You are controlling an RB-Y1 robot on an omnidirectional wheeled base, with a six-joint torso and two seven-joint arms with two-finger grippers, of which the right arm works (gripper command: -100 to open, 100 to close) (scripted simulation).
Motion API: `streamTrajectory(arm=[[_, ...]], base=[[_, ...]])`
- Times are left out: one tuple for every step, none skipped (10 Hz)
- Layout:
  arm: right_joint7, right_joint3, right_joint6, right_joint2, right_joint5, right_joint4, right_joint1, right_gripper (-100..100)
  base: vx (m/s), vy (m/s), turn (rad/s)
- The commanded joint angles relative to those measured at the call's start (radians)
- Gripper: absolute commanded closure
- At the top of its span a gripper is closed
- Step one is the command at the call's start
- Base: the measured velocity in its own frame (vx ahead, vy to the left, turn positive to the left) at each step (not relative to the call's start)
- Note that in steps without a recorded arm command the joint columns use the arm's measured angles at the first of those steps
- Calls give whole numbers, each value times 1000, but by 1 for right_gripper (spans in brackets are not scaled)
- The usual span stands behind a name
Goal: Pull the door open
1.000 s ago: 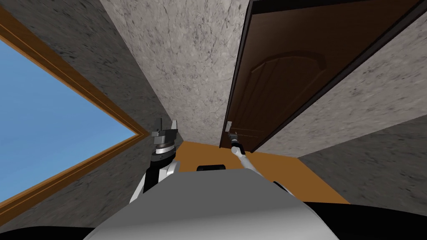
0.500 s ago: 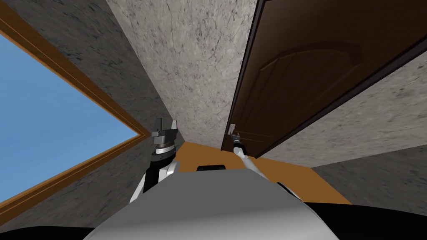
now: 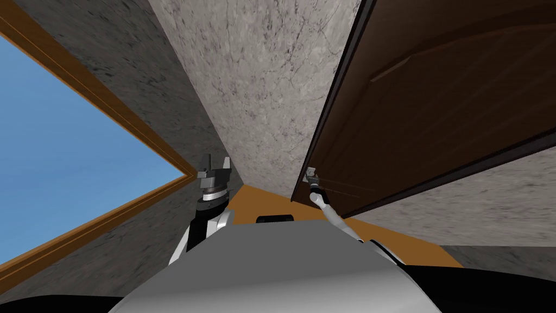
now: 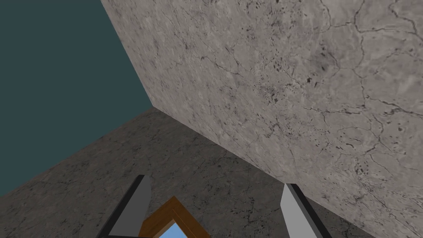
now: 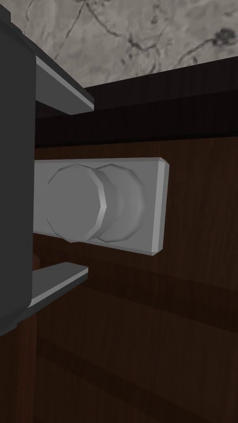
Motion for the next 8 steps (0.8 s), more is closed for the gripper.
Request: streamTrajectory(arm=[[-30, -4, -10, -22, 2, 16, 3, -100], [-23, 2, -10, -14, 5, 22, -5, -100], [-23, 2, -10, -14, 5, 22, -5, 100], [-23, 2, -10, -14, 5, 22, -5, 100], [-23, 2, -10, -14, 5, 22, -5, 100], [-23, 2, -10, -14, 5, 22, -5, 100], [-23, 2, -10, -14, 5, 22, -5, 100], [-23, 2, -10, -14, 5, 22, -5, 100]], base=[[127, -17, 87], [50, -10, 12], [-3, -1, -23], [-18, -7, -19], [-18, -1, 18], [-11, 1, 3], [0, 0, 0], [0, 0, 0]])
